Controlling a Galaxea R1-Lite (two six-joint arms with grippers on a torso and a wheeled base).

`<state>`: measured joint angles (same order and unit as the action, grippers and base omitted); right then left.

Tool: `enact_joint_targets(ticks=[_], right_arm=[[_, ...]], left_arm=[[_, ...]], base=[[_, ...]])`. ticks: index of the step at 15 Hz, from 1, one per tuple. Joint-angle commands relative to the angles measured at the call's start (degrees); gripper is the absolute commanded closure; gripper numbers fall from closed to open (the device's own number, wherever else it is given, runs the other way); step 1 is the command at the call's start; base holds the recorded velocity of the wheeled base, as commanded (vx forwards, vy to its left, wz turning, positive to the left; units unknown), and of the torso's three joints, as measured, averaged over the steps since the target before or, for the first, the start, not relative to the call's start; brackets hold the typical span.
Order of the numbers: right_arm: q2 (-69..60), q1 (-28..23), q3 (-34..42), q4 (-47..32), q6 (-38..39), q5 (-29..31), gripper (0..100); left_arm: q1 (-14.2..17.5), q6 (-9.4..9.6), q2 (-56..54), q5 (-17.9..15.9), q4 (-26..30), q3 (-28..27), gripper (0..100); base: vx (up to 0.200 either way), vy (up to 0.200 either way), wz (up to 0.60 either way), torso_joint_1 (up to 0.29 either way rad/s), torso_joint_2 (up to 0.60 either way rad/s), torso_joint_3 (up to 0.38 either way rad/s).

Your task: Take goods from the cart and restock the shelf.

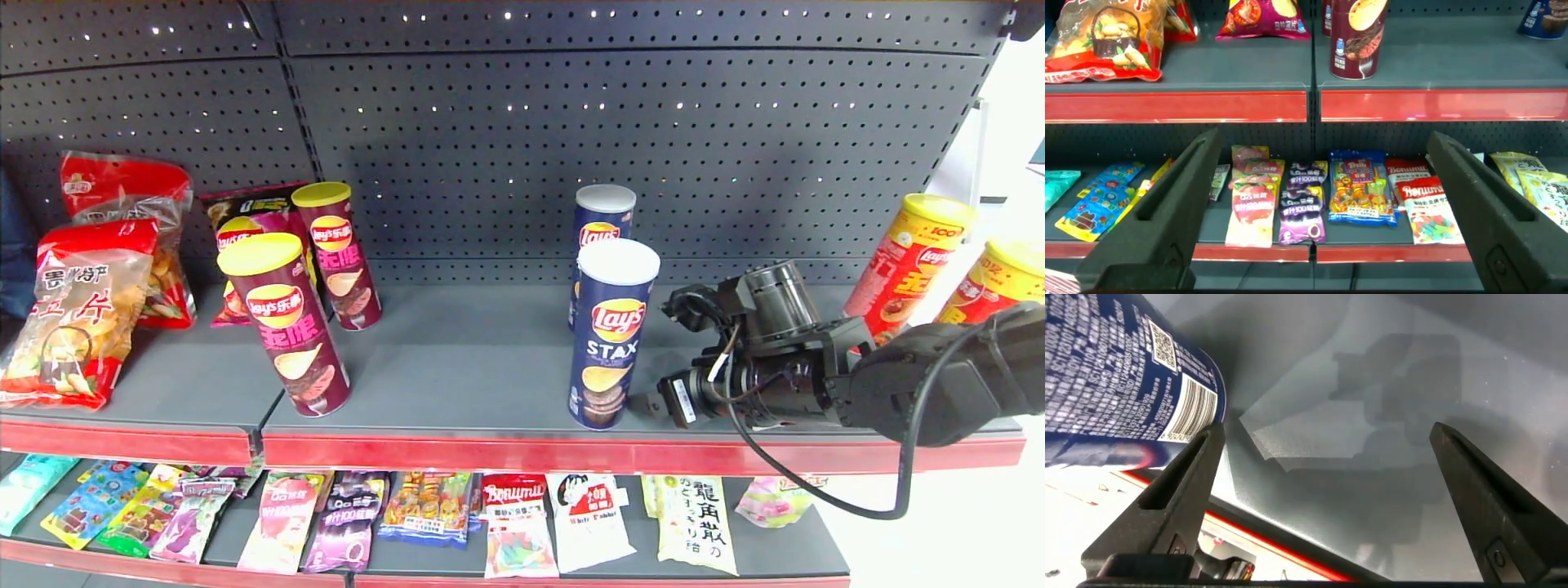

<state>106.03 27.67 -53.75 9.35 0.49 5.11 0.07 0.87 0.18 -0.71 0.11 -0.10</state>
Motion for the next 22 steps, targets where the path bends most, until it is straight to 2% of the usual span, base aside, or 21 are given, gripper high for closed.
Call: enact_joint_targets(ticks=[1, 9, 13, 16, 18, 20, 21, 22], right_arm=[[-0.04, 0.01, -0.04, -0.03, 0.04, -0.01, 0], [-0.13, 0.19, -0.04, 0.05, 0.04, -0.01, 0], [-2.15, -0.25, 2.33, 0.05, 0.04, 0.08, 0], [-9.35, -0.69, 7.69, 1.20, -0.14, 0.17, 0], [-18.14, -0.78, 17.36, 7.09, -2.42, -0.01, 0], [-26.67, -0.95, 23.78, 7.96, -3.83, -0.71, 0], [-29.31, -1.66, 25.18, 7.96, -3.83, -1.42, 0], [-35.19, -3.94, 28.08, 7.96, -4.35, -5.20, 0]], left_arm=[[0.01, 0.01, 0.08, 0.00, 0.07, 0.01, 0], [0.01, 0.01, 0.08, 0.00, 0.07, 0.01, 0], [0.01, 0.01, 0.08, 0.00, -0.02, 0.01, 0], [0.01, 0.01, 0.08, 0.00, 0.07, 0.01, 0], [0.01, 0.01, 0.08, 0.00, 0.07, 0.01, 0], [0.01, 0.01, 0.08, 0.00, -0.02, 0.01, 0], [0.01, -0.07, 0.08, 0.00, 0.07, 0.01, 0], [0.01, 0.01, 0.08, 0.00, -0.02, 0.01, 0]], base=[[0.000, 0.000, 0.00, 0.000, 0.00, 0.000], [0.000, 0.000, 0.00, 0.000, 0.00, 0.000], [0.000, 0.000, 0.00, 0.000, 0.00, 0.000], [0.000, 0.000, 0.00, 0.000, 0.00, 0.000], [0.000, 0.000, 0.00, 0.000, 0.00, 0.000], [0.000, 0.000, 0.00, 0.000, 0.00, 0.000], [0.000, 0.000, 0.00, 0.000, 0.00, 0.000], [0.000, 0.000, 0.00, 0.000, 0.00, 0.000]])
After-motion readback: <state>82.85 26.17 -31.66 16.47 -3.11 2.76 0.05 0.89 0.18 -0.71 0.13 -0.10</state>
